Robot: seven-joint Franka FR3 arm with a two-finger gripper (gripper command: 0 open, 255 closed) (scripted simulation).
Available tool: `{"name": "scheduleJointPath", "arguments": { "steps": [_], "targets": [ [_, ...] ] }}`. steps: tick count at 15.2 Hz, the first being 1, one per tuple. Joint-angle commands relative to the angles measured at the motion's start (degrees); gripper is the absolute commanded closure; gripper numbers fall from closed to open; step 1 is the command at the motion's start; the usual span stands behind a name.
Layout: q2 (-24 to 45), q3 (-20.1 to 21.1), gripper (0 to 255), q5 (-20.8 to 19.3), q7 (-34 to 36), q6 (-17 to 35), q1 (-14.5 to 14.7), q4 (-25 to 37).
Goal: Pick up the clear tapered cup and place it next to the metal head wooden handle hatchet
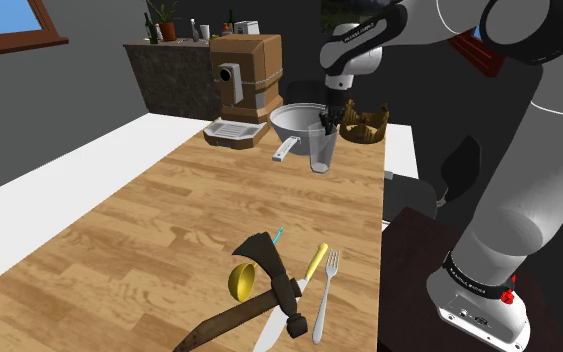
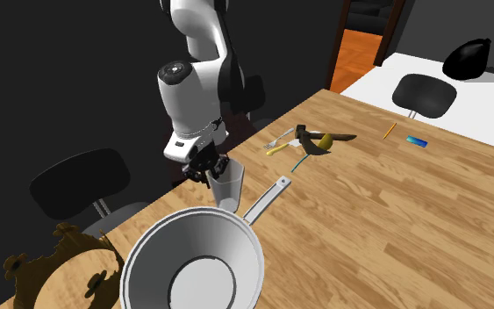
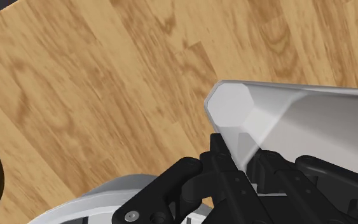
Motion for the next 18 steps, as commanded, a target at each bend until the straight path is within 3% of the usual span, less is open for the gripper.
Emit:
{"name": "scheduleJointPath", "arguments": {
  "steps": [1,18],
  "targets": [
    [-0.5,0.0,255,-0.2,0.3,-1.7,0.0,1.2],
    [-3.1,-0.1,255,-1.3,2.0,-14.2,0.0,11.3]
  ]
}}
